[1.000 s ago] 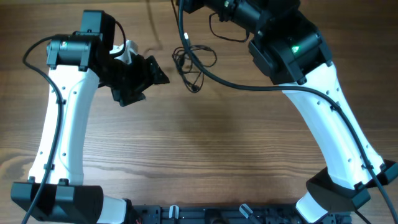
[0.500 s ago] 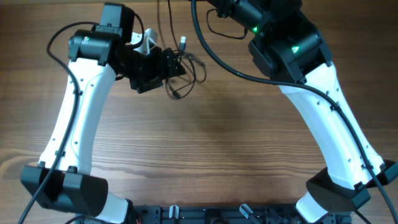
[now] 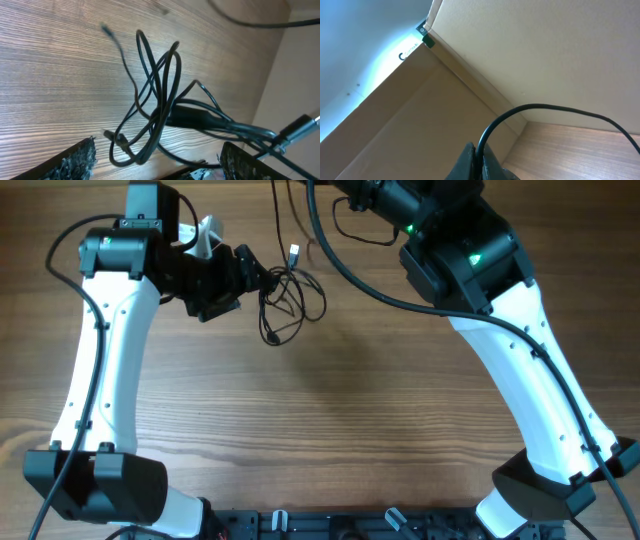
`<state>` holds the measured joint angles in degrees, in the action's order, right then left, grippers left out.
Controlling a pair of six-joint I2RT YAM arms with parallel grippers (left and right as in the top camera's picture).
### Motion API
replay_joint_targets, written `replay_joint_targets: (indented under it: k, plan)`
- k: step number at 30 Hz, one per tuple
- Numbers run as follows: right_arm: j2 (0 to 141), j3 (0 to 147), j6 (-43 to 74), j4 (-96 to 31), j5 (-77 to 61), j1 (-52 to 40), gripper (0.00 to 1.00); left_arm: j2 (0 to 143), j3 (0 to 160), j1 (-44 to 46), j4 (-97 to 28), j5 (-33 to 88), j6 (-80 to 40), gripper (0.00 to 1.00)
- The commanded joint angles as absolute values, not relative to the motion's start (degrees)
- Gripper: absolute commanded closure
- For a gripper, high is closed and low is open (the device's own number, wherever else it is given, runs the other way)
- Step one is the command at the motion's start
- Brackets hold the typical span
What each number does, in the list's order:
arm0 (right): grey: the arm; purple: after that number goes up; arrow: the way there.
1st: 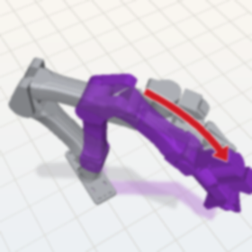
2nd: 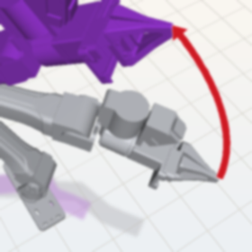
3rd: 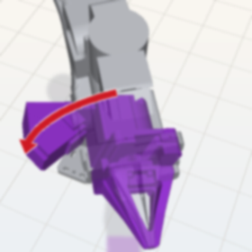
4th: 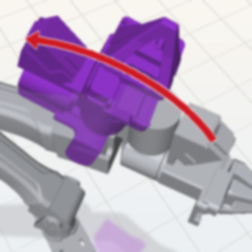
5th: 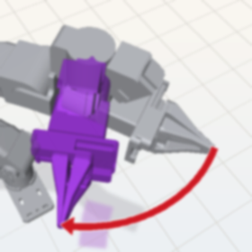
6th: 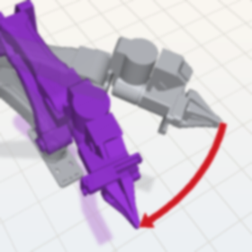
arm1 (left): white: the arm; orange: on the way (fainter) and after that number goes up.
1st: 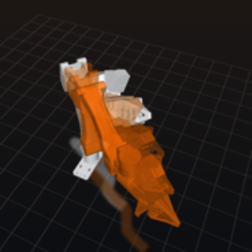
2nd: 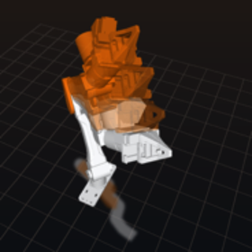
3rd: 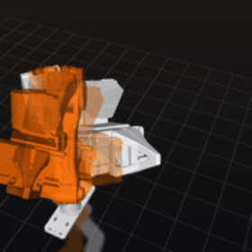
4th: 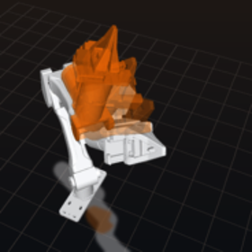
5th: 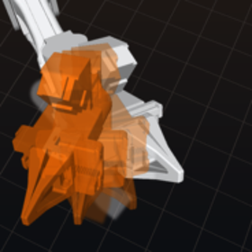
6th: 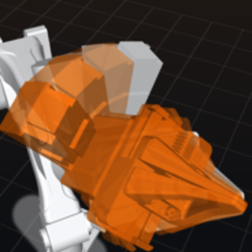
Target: Untangle cables
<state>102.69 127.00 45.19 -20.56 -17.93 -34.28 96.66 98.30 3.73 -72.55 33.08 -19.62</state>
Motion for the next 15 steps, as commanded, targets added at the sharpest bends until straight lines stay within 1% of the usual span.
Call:
replay_joint_targets:
  k: [1, 6, 9, 15]
  plan:
    - [102.8, 127.8, 45.3, -20.1, -18.5, -34.2, 0.96, 95.7, 98.5, 5.9, -72.4, 31.8, -19.9, 0.18]
    - [102.8, 127.8, 46.7, -17.6, -18.5, -34.2, 0.96, 96.8, 98.5, 9.1, -71.9, 28.8, -20.5, 0.18]
    - [102.8, 127.8, 48.6, -16.7, -18.5, -34.2, 0.96, 98.5, 98.5, 9.3, -71.5, 28.9, -22.7, 0.18]
    - [102.8, 127.8, 50.0, -16.7, -18.5, -34.2, 0.96, 101.6, 98.5, 9.3, -70.7, 28.9, -22.9, 0.18]
